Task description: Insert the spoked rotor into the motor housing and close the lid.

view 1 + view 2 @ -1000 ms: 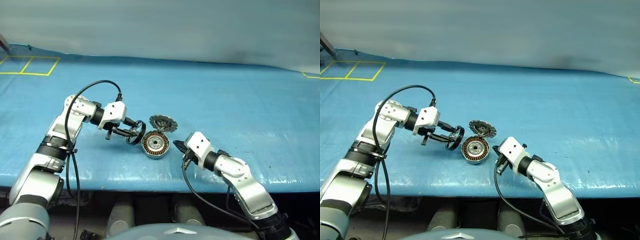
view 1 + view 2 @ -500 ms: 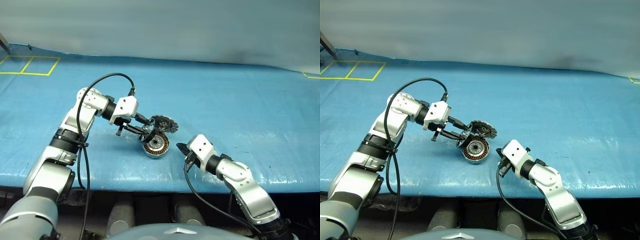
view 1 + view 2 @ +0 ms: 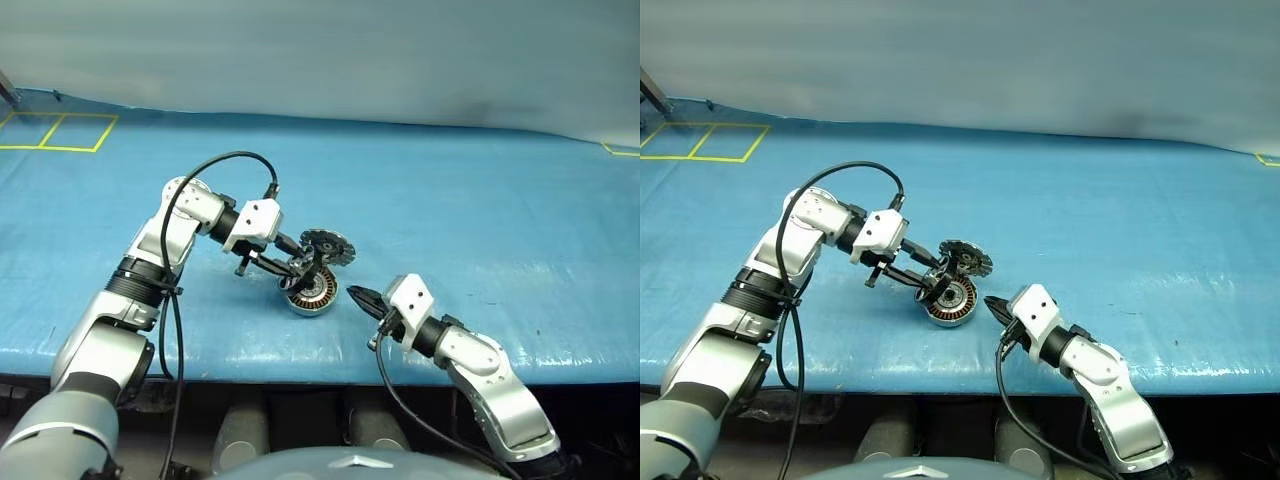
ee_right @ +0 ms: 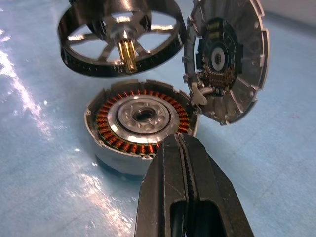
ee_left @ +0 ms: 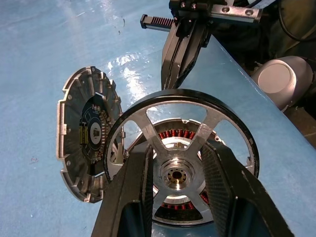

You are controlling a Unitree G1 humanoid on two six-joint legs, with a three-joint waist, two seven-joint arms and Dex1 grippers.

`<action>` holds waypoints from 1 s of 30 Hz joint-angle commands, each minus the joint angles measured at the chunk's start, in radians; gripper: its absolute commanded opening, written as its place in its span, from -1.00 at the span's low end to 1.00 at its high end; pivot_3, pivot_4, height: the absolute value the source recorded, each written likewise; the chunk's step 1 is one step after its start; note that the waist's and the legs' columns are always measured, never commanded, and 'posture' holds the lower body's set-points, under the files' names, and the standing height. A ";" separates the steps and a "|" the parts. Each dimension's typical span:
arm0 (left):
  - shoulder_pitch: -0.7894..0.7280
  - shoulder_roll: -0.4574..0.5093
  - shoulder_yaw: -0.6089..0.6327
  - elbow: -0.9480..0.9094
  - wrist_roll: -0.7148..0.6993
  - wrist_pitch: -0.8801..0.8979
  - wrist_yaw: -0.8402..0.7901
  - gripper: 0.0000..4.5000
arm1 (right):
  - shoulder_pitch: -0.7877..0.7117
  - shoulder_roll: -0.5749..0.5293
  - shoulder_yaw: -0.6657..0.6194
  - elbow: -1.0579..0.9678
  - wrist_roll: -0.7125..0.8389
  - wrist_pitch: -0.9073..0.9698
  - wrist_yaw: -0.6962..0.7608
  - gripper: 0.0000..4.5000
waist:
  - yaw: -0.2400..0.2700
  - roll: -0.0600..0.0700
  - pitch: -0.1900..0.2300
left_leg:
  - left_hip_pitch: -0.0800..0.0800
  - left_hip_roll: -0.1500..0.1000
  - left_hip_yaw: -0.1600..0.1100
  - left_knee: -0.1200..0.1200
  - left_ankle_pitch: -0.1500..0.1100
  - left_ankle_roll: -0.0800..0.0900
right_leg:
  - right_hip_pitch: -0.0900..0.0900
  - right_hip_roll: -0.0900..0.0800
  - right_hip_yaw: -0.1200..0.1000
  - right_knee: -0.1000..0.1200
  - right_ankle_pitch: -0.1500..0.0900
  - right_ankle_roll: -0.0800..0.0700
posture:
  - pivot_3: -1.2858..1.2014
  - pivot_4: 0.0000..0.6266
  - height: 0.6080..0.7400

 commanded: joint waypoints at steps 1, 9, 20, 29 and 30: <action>-0.022 -0.011 -0.005 -0.010 -0.001 -0.009 -0.007 -0.33 | 0.017 0.012 -0.032 0.043 0.038 -0.113 0.033 -1.00 | 0.000 0.000 0.000 | 0.000 0.000 0.000 0.000 0.000 0.000 | 0.000 0.000 0.000 0.000 0.000 0.000 | 0.03 -0.52 1.00; -0.044 -0.029 -0.039 0.037 0.036 -0.058 -0.006 -0.33 | 0.038 0.018 -0.019 0.122 0.034 -0.159 0.049 -1.00 | 0.000 0.000 0.000 | 0.000 0.000 0.000 0.001 0.000 0.000 | 0.000 0.001 0.001 0.000 0.000 0.000 | 0.03 -0.52 1.00; -0.082 -0.062 -0.061 0.142 0.095 -0.155 0.017 -0.33 | 0.044 0.017 -0.020 0.122 0.010 -0.165 0.028 -1.00 | 0.001 0.000 0.000 | 0.000 0.000 0.000 0.001 0.000 0.000 | 0.000 0.001 0.001 0.000 0.000 0.000 | 0.03 -0.52 1.00; -0.087 -0.073 -0.069 0.173 0.115 -0.174 0.025 -0.15 | 0.043 0.013 -0.022 0.121 -0.004 -0.159 0.017 -1.00 | 0.000 0.000 0.000 | 0.000 0.000 0.000 0.001 0.000 0.000 | 0.001 0.001 0.002 0.000 0.000 0.000 | 0.03 -0.52 1.00; -0.085 -0.073 -0.067 0.174 0.119 -0.182 0.031 -0.07 | 0.043 0.013 -0.022 0.120 -0.004 -0.157 0.017 -1.00 | 0.000 0.000 0.000 | 0.000 0.000 0.000 0.001 0.000 0.000 | 0.000 0.001 0.002 0.000 0.000 0.000 | 0.03 -0.52 1.00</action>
